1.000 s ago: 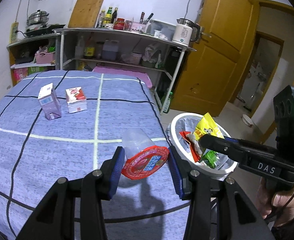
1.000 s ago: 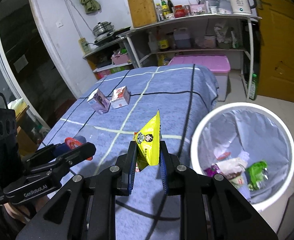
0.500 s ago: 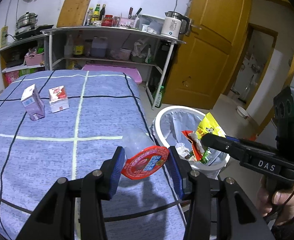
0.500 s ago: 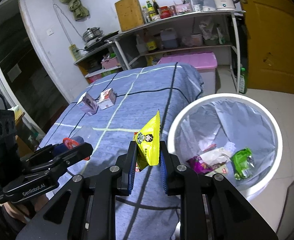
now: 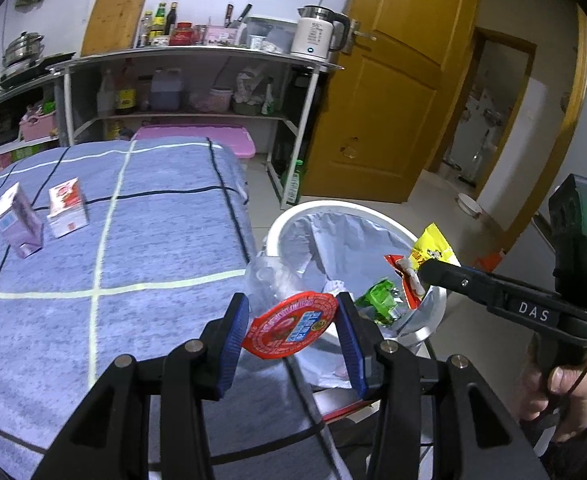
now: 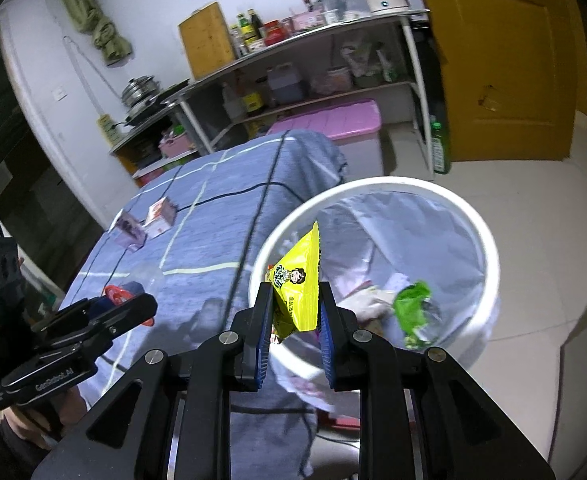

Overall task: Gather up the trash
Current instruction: 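Carry the red lid in the left gripper while the right gripper carries the yellow packet over the bin, then open the left gripper over the bin while the right gripper opens, dropping both items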

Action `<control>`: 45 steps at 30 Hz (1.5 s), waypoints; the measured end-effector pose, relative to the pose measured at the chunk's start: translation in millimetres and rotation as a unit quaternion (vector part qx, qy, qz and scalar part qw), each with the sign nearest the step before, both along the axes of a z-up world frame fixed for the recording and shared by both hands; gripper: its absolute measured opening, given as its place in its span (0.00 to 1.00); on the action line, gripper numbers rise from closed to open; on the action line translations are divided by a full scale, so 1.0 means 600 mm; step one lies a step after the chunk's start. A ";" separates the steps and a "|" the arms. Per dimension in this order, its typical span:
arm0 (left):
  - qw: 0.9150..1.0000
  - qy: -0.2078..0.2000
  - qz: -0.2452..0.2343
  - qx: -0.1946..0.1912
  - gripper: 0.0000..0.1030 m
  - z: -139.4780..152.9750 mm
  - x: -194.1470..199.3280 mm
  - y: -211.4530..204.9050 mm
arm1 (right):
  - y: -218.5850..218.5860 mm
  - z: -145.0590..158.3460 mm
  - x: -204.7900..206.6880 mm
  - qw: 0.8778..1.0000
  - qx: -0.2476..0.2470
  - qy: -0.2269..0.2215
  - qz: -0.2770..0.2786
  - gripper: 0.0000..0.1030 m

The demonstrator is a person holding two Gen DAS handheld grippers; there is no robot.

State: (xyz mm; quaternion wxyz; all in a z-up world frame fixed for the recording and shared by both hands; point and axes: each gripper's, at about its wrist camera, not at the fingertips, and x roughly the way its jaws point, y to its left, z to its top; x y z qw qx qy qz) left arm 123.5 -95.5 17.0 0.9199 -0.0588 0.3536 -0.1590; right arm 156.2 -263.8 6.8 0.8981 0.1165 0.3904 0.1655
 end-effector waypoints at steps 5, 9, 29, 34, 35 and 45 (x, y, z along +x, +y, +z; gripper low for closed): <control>1.000 0.005 -0.016 0.000 0.45 -0.005 0.017 -0.024 | -0.026 -0.009 0.004 1.000 0.000 0.009 -0.015 0.22; 1.000 0.008 -0.030 0.002 0.45 -0.010 0.029 -0.043 | -0.037 -0.019 0.010 1.000 -0.001 0.018 -0.021 0.22; 0.996 0.042 -0.076 0.015 0.45 -0.053 0.078 -0.112 | -0.072 -0.064 0.029 0.998 -0.013 0.059 -0.030 0.22; 0.996 0.044 -0.079 0.017 0.46 -0.055 0.085 -0.118 | -0.072 -0.067 0.031 0.998 -0.017 0.060 -0.030 0.24; 0.996 0.045 -0.079 0.017 0.48 -0.056 0.086 -0.118 | -0.073 -0.067 0.031 0.998 -0.017 0.059 -0.030 0.26; 0.996 0.042 -0.076 0.010 0.51 -0.053 0.086 -0.112 | -0.080 -0.064 0.028 0.998 -0.009 0.051 -0.037 0.38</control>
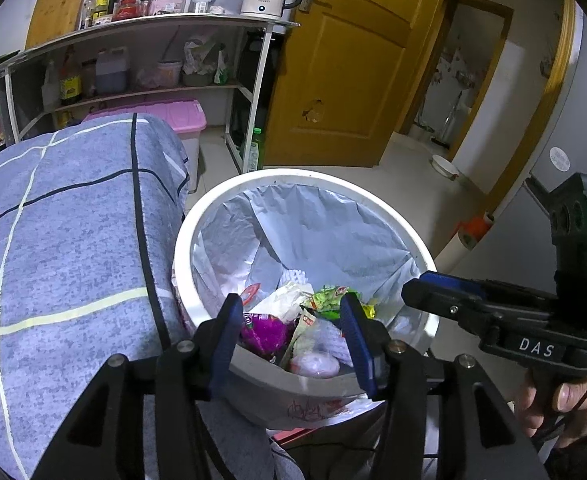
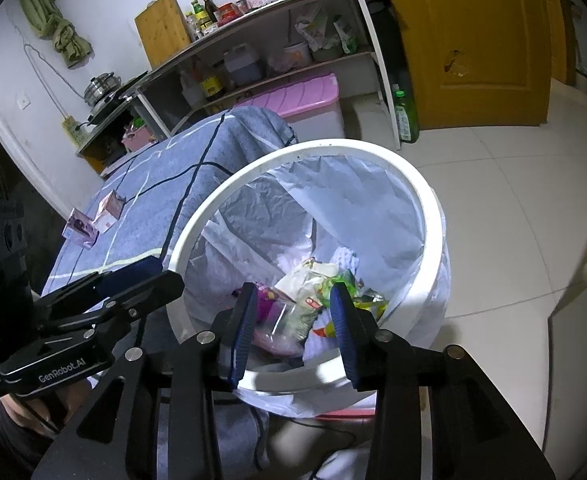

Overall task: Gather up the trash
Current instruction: 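Open the left gripper over the bin while the right gripper opens, dropping both items, then move both grippers back over the table toward the two juice cartons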

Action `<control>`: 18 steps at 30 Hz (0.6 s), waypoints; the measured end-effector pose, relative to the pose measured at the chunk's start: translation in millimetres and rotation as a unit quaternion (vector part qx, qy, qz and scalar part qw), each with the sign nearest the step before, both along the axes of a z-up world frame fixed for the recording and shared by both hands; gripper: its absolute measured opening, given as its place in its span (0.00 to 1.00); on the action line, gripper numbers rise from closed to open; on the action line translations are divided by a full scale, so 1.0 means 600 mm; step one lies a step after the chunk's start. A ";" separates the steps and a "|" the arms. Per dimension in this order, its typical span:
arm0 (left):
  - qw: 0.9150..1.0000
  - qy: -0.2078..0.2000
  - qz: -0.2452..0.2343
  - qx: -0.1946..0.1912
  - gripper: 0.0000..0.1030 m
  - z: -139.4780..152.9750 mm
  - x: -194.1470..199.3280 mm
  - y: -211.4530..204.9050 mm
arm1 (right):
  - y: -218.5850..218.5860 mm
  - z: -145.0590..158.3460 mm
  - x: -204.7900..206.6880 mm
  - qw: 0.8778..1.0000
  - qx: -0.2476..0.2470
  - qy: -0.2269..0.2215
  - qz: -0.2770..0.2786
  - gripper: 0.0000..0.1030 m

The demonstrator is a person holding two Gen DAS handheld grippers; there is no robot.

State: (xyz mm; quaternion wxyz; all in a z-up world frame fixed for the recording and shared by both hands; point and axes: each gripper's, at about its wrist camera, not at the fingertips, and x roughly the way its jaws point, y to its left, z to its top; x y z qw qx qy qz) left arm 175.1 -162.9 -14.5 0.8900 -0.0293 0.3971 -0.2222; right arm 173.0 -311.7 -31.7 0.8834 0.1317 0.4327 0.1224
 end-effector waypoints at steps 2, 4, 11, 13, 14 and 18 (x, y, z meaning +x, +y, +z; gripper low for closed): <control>1.000 -0.002 0.002 -0.002 0.51 0.002 -0.003 0.005 | 0.001 0.004 -0.002 1.000 0.004 -0.003 0.002 0.38; 1.000 -0.003 0.004 -0.005 0.51 0.004 -0.007 0.009 | 0.004 0.008 -0.005 1.000 0.006 -0.007 0.005 0.38; 1.000 -0.009 0.014 -0.010 0.51 0.011 -0.025 0.027 | 0.027 0.024 -0.018 1.000 0.004 -0.019 0.021 0.38; 1.000 -0.010 0.018 -0.012 0.51 0.014 -0.030 0.034 | 0.036 0.029 -0.021 0.999 0.003 -0.022 0.027 0.38; 1.000 -0.011 0.020 -0.013 0.51 0.015 -0.032 0.038 | 0.041 0.031 -0.024 0.999 0.001 -0.024 0.030 0.38; 0.999 -0.015 0.029 -0.016 0.51 0.022 -0.044 0.054 | 0.059 0.040 -0.032 0.999 -0.004 -0.031 0.042 0.38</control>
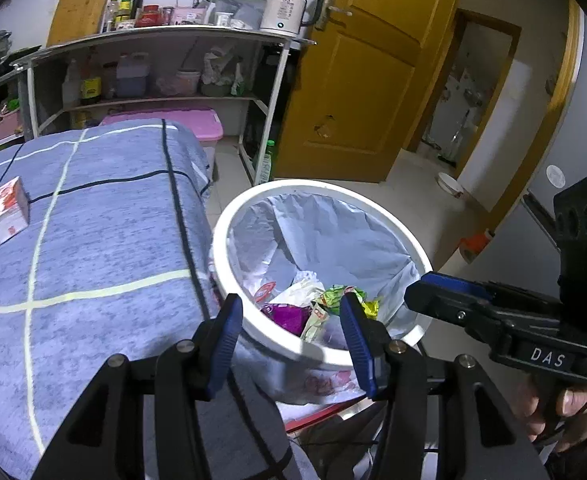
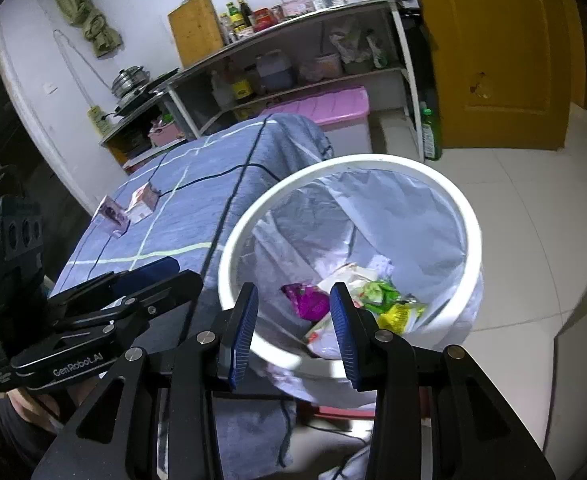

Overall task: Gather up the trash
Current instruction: 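Move both grippers back over the table toward the two juice cartons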

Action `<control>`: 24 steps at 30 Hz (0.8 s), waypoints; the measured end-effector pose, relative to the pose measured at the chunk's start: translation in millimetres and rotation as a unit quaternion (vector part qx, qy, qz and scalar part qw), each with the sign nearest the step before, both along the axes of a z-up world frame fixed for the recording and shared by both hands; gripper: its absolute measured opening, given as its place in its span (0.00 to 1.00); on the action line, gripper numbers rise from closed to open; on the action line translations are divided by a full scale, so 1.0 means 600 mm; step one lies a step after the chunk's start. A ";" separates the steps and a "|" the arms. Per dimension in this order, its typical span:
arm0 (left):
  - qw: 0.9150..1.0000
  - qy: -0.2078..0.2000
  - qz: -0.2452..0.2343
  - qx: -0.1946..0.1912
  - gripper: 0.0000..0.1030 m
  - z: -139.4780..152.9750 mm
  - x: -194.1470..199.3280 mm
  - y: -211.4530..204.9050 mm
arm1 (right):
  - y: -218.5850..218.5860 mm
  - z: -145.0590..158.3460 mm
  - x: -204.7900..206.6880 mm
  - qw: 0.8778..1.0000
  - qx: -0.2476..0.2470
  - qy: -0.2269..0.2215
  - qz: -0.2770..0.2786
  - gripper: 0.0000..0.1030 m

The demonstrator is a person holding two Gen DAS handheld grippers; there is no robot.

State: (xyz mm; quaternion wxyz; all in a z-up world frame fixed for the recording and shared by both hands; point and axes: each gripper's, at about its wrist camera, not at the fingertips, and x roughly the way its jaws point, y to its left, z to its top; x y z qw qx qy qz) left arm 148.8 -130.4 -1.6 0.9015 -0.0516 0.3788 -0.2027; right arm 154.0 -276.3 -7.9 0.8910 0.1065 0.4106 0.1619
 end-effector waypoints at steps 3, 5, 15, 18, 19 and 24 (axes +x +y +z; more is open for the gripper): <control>1.000 -0.004 0.007 -0.001 0.51 0.005 -0.009 0.013 | 0.013 0.006 -0.005 1.000 -0.003 -0.005 0.009 0.38; 1.000 -0.007 0.012 -0.003 0.51 0.008 -0.015 0.022 | 0.022 0.010 -0.009 1.000 -0.004 -0.008 0.014 0.38; 0.999 -0.018 0.036 -0.003 0.51 0.018 -0.044 0.063 | 0.065 0.023 -0.024 0.999 -0.009 -0.019 0.043 0.38; 0.999 -0.019 0.044 -0.004 0.51 0.019 -0.050 0.075 | 0.079 0.024 -0.026 0.998 -0.010 -0.020 0.053 0.38; 0.999 -0.019 0.046 -0.004 0.51 0.019 -0.052 0.079 | 0.085 0.025 -0.027 0.998 -0.011 -0.021 0.057 0.38; 0.998 -0.022 0.060 -0.004 0.51 0.020 -0.060 0.099 | 0.104 0.027 -0.027 0.997 -0.012 -0.023 0.071 0.38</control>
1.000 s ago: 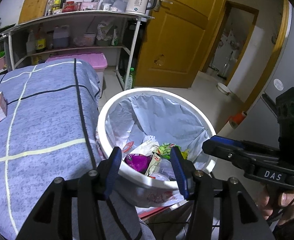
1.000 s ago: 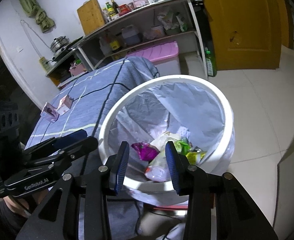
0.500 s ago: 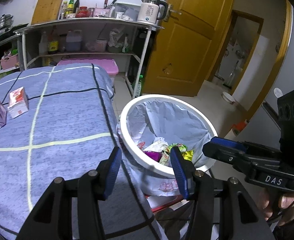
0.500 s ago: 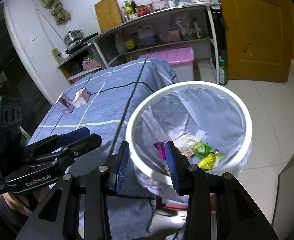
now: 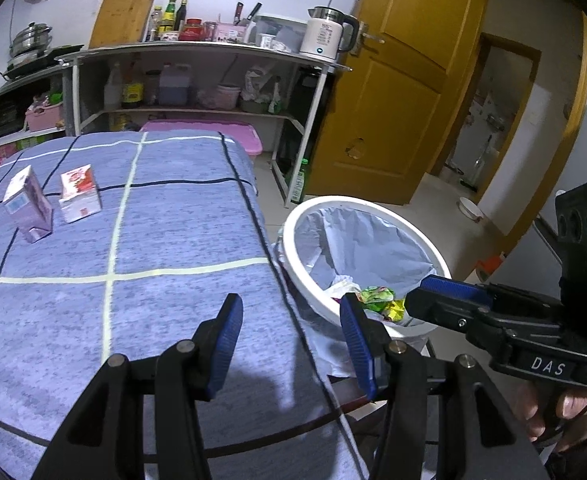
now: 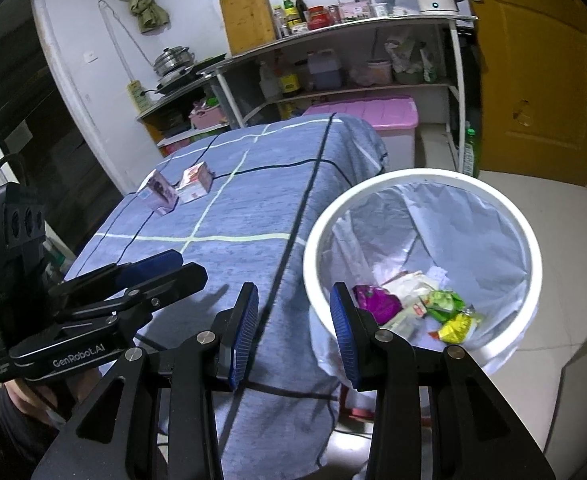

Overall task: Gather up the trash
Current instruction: 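Move both grippers back over the table toward the two juice cartons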

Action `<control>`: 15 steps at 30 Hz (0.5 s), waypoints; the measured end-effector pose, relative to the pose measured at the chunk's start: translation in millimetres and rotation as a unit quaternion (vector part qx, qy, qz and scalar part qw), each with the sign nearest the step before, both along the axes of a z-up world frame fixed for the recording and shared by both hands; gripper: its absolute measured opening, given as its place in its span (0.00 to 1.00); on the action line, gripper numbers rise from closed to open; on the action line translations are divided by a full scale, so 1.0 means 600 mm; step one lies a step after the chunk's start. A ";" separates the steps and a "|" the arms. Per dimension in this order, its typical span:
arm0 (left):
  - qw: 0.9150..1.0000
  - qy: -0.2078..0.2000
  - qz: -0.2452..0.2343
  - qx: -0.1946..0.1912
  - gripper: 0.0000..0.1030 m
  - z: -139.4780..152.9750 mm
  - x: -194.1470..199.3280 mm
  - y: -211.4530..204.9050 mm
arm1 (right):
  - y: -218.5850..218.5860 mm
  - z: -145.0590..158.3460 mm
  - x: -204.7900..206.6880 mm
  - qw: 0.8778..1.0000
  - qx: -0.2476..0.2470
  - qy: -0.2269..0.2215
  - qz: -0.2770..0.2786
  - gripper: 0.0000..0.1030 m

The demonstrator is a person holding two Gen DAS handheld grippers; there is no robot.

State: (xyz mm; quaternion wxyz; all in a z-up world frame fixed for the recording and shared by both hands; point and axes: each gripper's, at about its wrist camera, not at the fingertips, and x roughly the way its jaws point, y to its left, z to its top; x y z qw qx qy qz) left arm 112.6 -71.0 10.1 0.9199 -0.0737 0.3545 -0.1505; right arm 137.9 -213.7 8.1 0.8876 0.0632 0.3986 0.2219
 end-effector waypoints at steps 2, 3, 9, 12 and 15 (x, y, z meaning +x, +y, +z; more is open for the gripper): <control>1.000 -0.001 0.005 0.000 0.51 0.001 -0.003 0.008 | 0.008 0.001 0.001 1.000 0.000 -0.001 0.006 0.38; 1.000 -0.002 0.008 0.000 0.51 0.001 -0.005 0.011 | 0.013 0.002 0.001 1.000 0.000 -0.002 0.009 0.38; 1.000 -0.004 0.025 0.001 0.51 0.001 -0.012 0.036 | 0.037 0.002 0.004 1.000 0.000 -0.003 0.024 0.38; 0.999 -0.004 0.036 -0.001 0.51 -0.002 -0.016 0.051 | 0.050 0.000 0.007 0.999 0.000 -0.001 0.032 0.38; 0.999 -0.005 0.048 0.000 0.51 -0.004 -0.019 0.066 | 0.061 -0.005 0.011 0.999 0.002 0.001 0.040 0.38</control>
